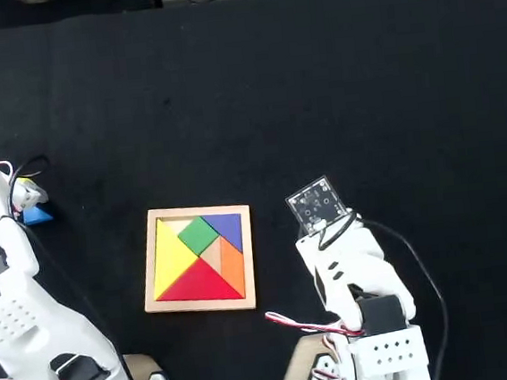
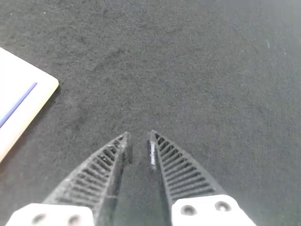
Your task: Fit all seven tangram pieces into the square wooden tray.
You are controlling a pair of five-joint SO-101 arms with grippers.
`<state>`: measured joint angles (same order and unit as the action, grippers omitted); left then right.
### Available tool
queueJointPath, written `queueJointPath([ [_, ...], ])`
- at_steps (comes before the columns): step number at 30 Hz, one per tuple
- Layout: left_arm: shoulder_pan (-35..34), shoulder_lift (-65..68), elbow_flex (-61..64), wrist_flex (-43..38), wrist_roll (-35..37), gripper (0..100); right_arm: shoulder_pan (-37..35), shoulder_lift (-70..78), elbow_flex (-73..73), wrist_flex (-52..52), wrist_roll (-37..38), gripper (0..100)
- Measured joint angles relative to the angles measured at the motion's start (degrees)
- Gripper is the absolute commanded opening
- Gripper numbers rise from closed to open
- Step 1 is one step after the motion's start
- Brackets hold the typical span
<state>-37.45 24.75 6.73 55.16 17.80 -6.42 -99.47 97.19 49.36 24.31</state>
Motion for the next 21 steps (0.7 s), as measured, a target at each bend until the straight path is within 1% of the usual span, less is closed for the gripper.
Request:
queueJointPath([
  [5,0.4,0.2,-1.8,3.3,0.4,24,0.0,0.0,0.0,0.0,0.0,7.4],
  [7,0.4,0.2,-2.1,4.0,1.8,24,0.0,0.0,0.0,0.0,0.0,7.4],
  [21,0.9,0.2,-2.2,4.2,5.2,24,0.0,0.0,0.0,0.0,0.0,7.4],
])
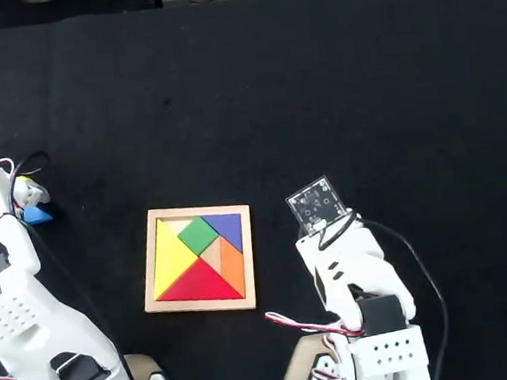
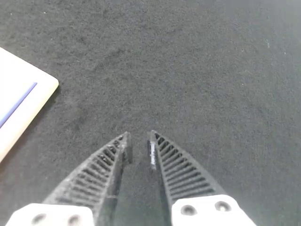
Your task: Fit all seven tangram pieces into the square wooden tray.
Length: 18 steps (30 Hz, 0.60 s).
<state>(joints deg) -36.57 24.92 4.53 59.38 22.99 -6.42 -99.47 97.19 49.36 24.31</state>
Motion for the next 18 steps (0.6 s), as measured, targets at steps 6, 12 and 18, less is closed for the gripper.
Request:
queueJointPath([
  [6,0.0,0.0,0.0,0.0,0.4,15,0.0,0.0,0.0,0.0,0.0,7.4],
  [12,1.0,0.0,-0.2,0.0,0.4,12,0.0,0.0,0.0,0.0,0.0,7.4],
  [18,1.0,0.0,-0.2,0.0,0.4,12,0.0,0.0,0.0,0.0,0.0,7.4],
])
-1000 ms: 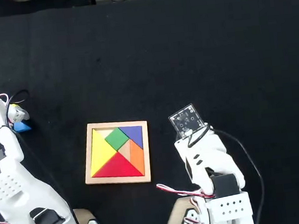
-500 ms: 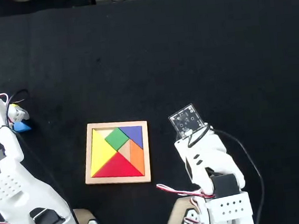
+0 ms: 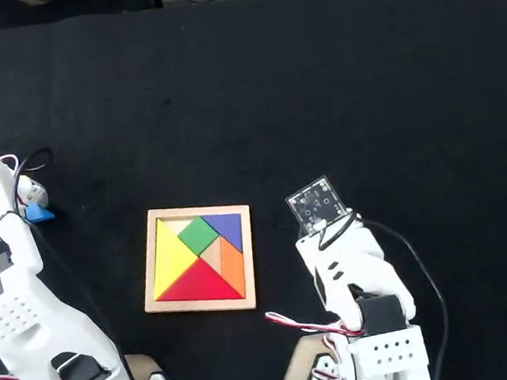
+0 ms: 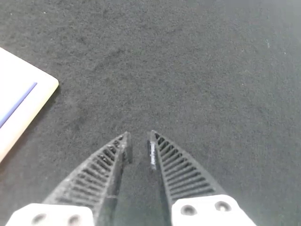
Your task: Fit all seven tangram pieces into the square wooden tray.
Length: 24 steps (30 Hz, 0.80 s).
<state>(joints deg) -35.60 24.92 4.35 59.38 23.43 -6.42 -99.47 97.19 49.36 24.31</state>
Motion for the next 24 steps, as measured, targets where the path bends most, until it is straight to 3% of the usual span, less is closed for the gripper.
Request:
queueJointPath([
  [9,0.0,0.1,-1.4,3.1,0.1,12,0.0,0.0,0.0,0.0,0.0,7.4],
  [18,2.7,0.2,-14.7,20.8,0.6,12,0.0,0.0,0.0,0.0,0.0,7.4],
  [24,6.4,0.2,-23.2,37.8,8.1,12,0.0,0.0,0.0,0.0,0.0,7.4],
])
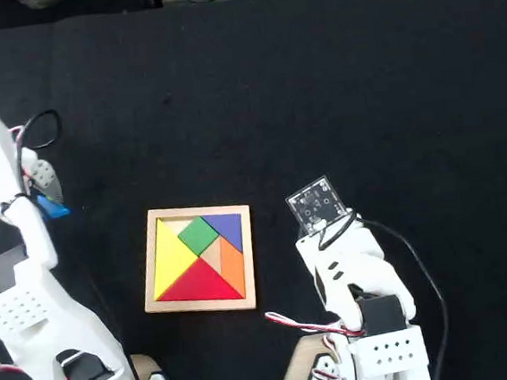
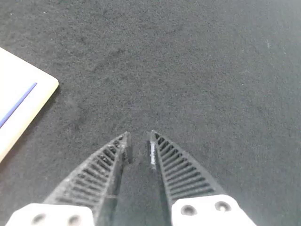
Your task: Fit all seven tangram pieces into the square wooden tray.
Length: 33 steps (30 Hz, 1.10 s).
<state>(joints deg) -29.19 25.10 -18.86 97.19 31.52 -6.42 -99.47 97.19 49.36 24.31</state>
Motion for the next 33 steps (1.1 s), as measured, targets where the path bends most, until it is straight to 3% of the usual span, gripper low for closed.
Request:
queueJointPath([
  [4,5.0,-2.8,-0.1,2.5,0.9,12,0.0,0.0,0.0,0.0,0.0,7.4],
  [10,13.2,-22.1,6.6,2.7,3.4,12,0.0,0.0,0.0,0.0,0.0,7.4],
  [14,14.7,-32.8,12.8,-0.5,3.5,12,0.0,0.0,0.0,0.0,0.0,7.4],
  [19,20.6,-35.6,17.6,1.1,-0.2,12,0.0,0.0,0.0,0.0,0.0,7.4],
  [23,25.7,-36.0,21.9,2.3,2.6,12,0.0,0.0,0.0,0.0,0.0,7.4],
  [33,28.0,-36.4,37.7,-11.9,9.1,12,0.0,0.0,0.0,0.0,0.0,7.4],
])
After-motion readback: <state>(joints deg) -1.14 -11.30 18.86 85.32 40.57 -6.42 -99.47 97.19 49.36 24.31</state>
